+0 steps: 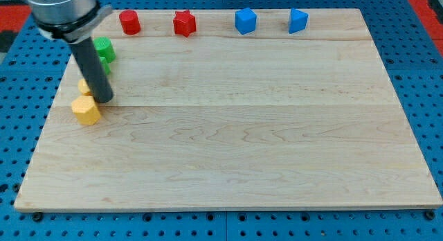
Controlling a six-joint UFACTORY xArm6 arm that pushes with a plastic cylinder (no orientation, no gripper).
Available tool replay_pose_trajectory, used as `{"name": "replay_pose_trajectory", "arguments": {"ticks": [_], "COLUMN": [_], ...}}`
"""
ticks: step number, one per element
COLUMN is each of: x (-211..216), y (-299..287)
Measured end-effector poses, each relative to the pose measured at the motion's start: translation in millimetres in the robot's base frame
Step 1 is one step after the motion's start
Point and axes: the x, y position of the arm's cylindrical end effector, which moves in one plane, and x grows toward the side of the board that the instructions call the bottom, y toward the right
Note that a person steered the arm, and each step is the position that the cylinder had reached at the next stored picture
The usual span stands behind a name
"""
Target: Move the arm towards bottom center
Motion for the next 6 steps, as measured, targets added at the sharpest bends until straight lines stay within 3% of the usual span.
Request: {"name": "replay_pose_trajectory", "arguments": {"ticks": [1,4,6], "x": [17,53,53], "y": [-9,118,143]}}
